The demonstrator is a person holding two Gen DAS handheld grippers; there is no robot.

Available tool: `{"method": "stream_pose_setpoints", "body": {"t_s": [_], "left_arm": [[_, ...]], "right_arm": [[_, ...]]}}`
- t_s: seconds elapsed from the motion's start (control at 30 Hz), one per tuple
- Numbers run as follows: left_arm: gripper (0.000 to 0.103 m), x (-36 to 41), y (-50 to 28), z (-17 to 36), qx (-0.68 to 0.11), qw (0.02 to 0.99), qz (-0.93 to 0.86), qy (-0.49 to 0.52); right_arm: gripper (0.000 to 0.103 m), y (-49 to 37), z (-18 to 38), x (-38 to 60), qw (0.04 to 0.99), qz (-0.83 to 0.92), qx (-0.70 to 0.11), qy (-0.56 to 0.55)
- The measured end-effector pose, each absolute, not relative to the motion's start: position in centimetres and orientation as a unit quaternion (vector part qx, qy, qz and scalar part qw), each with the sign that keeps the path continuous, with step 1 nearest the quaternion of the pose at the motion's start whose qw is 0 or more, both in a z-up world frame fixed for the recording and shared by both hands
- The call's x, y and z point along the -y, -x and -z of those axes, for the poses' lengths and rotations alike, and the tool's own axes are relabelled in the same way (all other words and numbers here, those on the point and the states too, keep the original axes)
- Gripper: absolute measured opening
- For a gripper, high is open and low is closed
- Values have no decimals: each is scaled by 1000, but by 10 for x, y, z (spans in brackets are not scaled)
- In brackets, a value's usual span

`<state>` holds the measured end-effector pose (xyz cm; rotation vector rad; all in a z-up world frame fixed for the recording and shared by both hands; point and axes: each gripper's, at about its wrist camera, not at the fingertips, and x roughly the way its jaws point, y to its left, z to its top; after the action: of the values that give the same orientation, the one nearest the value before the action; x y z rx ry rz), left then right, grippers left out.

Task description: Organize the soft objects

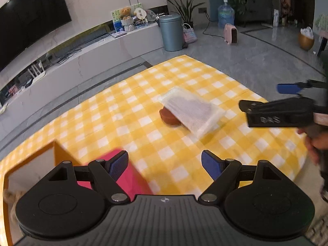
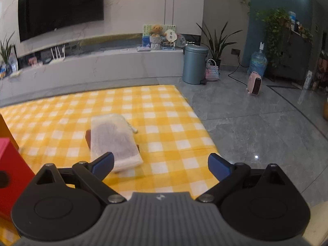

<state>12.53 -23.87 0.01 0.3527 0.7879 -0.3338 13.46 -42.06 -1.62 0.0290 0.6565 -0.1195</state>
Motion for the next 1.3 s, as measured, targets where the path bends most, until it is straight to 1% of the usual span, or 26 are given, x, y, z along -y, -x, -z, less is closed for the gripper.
{"method": "stream_pose_setpoints", "body": {"t_s": [0.1, 0.2, 0.43, 0.53, 0.67, 0.83, 1.03, 1.13, 1.2, 1.23, 1.27, 1.3], "left_arm": [[95, 248, -145, 7, -361, 902, 158, -178], [94, 251, -162, 11, -340, 911, 159, -171], [95, 236, -190, 25, -304, 931, 174, -99], [94, 233, -204, 34, -313, 931, 163, -91], [94, 222, -219, 37, -339, 920, 190, -37], [94, 216, -236, 37, -333, 920, 201, 39], [94, 219, -257, 44, -316, 930, 177, 61], [94, 203, -260, 46, -337, 914, 198, 111], [95, 194, -264, 48, -352, 899, 219, 143], [95, 193, -266, 50, -361, 895, 217, 149], [94, 193, -268, 50, -371, 892, 211, 150], [94, 193, -268, 51, -377, 890, 206, 150]], "right_arm": [[97, -134, 17, 425, 945, 51, -321, -34], [97, -136, 24, 423, 946, 36, -321, -25], [97, -152, 48, 404, 949, -10, -315, 2], [98, -155, 57, 391, 954, -35, -297, 32], [98, -160, 67, 374, 957, -49, -280, 63], [98, -170, 81, 361, 955, -24, -285, 82], [98, -174, 94, 335, 948, 0, -273, 162], [98, -183, 103, 331, 942, 21, -289, 172], [96, -188, 109, 334, 938, 25, -300, 173], [90, -190, 112, 336, 936, 21, -307, 172], [77, -193, 114, 338, 933, 15, -317, 167], [69, -195, 116, 340, 930, 14, -331, 158]]}}
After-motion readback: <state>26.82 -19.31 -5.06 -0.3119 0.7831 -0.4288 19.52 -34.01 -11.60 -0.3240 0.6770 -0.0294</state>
